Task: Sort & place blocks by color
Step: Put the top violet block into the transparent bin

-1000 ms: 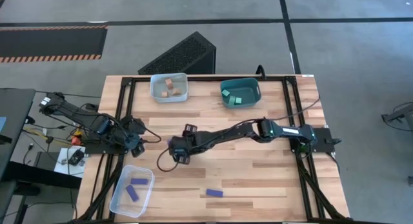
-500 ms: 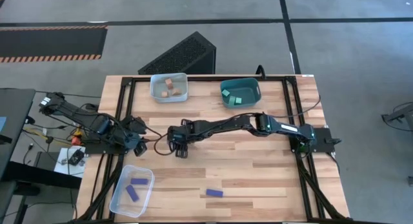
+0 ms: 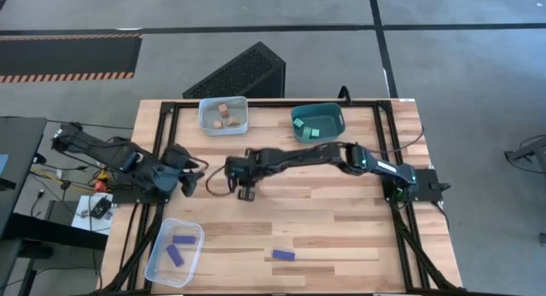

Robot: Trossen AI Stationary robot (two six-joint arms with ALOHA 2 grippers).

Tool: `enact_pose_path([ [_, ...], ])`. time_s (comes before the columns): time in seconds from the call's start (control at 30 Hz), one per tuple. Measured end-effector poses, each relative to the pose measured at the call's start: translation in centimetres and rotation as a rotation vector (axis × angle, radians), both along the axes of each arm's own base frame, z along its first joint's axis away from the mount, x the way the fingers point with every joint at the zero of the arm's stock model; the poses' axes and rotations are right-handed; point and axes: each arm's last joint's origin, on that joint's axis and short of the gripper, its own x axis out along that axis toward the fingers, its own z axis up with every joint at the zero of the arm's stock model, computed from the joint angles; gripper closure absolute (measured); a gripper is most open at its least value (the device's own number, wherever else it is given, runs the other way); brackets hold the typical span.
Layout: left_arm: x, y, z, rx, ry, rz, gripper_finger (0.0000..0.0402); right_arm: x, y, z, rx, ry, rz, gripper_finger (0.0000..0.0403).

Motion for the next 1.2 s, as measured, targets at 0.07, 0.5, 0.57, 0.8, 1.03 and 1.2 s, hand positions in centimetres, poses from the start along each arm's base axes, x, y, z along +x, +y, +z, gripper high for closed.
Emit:
enact_pose_path([
  [0.07,-0.3,0.3,1.0,0.011,-0.058,0.03,0.0219,-0.4,-0.7,2.2,-0.014,-0.034,0.011,0.0324],
  [0.5,-0.8,0.6,2.5,-0.144,-0.247,0.121,0.0219,-1.3,0.9,7.8,0.016,-0.195,0.088,0.0324],
  [0.57,-0.8,0.6,2.5,-0.13,-0.255,0.13,0.0219,-1.5,2.3,8.3,0.024,-0.208,0.118,0.0324],
  [0.8,-0.7,0.6,2.9,-0.073,-0.304,0.153,0.0219,-2.7,3.6,-1.3,0.156,-0.131,0.005,0.0324],
  [1.03,-0.4,0.5,2.7,-0.057,-0.289,0.151,0.0219,-8.4,6.1,-1.5,0.326,-0.307,-0.142,0.0324],
  [1.2,1.4,0.5,2.6,0.017,-0.258,0.124,0.0219,-12.4,5.1,4.4,0.165,-0.371,-0.188,0.0324],
])
